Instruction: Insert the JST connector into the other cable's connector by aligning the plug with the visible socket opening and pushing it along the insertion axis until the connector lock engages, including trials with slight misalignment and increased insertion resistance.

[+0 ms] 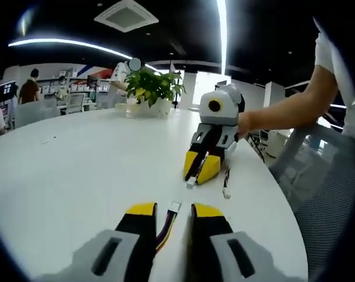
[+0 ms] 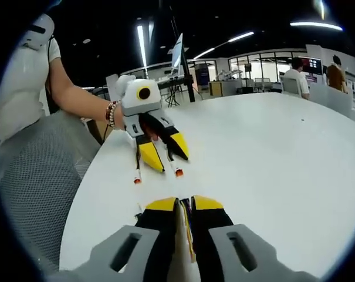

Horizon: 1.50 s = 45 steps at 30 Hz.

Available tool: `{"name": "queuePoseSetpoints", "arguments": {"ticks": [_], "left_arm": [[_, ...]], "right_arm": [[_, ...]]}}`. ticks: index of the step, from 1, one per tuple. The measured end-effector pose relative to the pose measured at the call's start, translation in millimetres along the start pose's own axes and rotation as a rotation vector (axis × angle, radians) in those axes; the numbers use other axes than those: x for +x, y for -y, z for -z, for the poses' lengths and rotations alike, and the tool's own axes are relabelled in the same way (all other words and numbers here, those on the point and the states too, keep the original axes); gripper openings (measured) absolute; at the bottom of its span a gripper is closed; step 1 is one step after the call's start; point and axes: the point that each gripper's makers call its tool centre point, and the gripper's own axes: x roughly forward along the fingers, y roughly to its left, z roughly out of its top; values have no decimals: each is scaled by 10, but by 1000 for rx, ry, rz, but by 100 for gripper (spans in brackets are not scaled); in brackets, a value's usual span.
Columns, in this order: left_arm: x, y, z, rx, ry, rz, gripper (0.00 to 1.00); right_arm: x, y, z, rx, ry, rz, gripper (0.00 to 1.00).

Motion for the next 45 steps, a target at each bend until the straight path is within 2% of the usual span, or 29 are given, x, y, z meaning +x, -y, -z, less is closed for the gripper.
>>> {"name": "queuePoseSetpoints", "arguments": {"ticks": [1,7,14,22,26,29,32,34,37,40,45], "left_arm": [[7,0,28,10,-14,-2,15],[4,-2,16,6,-12,2,14],[24,40,23,22,-16,26,4],[-4,89,24,58,-39,48,0],[-50,130,-93,104,-39,69,0],[-89,100,-176,174,-71,55,0],[-129,98,-276,186,-62,51,0],[-143,81,-291,214,-78,41,0],[-157,113,-336,217,-73,51,0],[-154,141,-338,244,-85,58,0],[-159,167,-375,270,-93,63,0]], "right_arm": [[5,1,-7,15,9,2,6],[27,-5,-13,3,6,5,6],[31,-14,-21,-3,-5,-1,5],[-28,-45,-184,-35,9,-8,5],[-48,-82,-298,-85,-6,-13,5],[-62,-120,-384,-138,-25,-16,5],[-72,-135,-508,-197,-29,-4,5],[-66,-154,-554,-221,-34,-1,4],[-53,-176,-638,-256,-32,5,4],[-56,-169,-659,-266,-28,6,4],[-26,-201,-602,-284,-65,-7,4]]}}
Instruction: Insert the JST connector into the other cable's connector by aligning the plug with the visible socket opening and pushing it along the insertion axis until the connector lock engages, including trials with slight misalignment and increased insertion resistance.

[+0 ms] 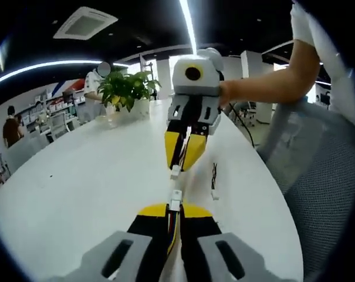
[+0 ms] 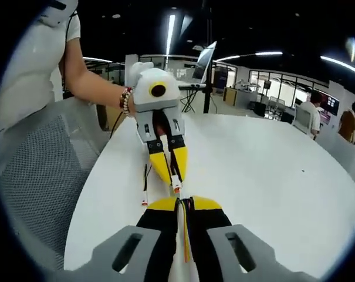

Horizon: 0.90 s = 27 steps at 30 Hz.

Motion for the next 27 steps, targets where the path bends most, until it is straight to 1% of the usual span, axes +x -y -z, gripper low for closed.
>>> {"name": "queuePoseSetpoints", "arguments": {"ticks": [5,12,14,22,27], "left_arm": [[2,-5,-25,9,0,-2,0],[-3,5,-81,12,16,2,0],[1,15,-82,23,11,5,0],[6,23,-86,21,9,11,0],[-1,25,-67,17,6,14,0]], "right_arm": [[36,-35,-13,-7,-8,-13,4],[50,-57,-14,-11,-16,-18,4],[46,-56,-16,-10,-16,-17,4],[50,-68,5,-19,-33,-20,4],[54,-77,-22,-18,-20,-24,4]]}}
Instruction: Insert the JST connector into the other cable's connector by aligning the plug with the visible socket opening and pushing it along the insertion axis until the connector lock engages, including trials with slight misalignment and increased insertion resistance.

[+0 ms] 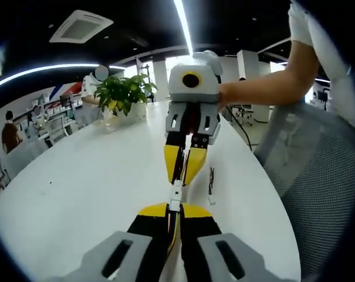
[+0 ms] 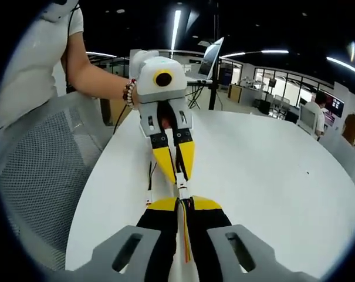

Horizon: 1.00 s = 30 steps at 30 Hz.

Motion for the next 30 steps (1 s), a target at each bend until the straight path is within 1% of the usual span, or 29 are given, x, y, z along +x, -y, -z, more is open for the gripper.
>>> {"name": "queuePoseSetpoints", "arguments": {"ticks": [8,12,14,17,23,30], "left_arm": [[-5,11,11,3,-6,4,0],[-7,21,12,7,-7,9,0],[-6,45,-20,-3,12,20,0],[3,49,-7,5,1,19,0],[23,66,67,8,-26,24,0],[82,114,221,6,-73,37,0]], "right_arm": [[15,-17,-8,-5,-5,-5,4],[30,-37,14,-22,-31,-9,4],[44,-59,24,-25,-39,-17,4],[64,-66,53,-32,-63,-17,4],[106,-76,89,-31,-81,-25,4],[183,-103,227,-7,-110,-43,4]]}}
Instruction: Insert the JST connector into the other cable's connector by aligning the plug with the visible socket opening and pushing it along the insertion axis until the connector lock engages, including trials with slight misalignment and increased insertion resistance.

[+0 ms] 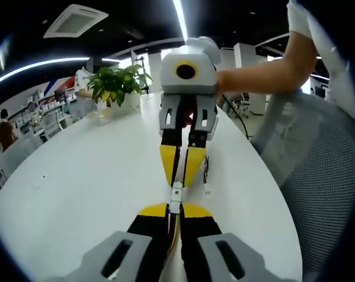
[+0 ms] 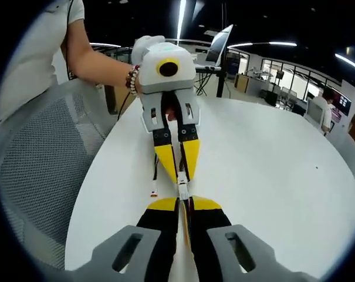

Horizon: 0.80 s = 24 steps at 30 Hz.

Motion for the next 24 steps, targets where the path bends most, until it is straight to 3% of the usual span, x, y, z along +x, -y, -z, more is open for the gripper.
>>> {"name": "queuePoseSetpoints", "arguments": {"ticks": [15,24], "left_arm": [[65,25,166,-26,-46,16,0],[132,66,210,-20,-66,28,0]], "right_arm": [[107,-8,164,67,-60,-19,4],[164,-31,228,27,-126,-24,3]]}}
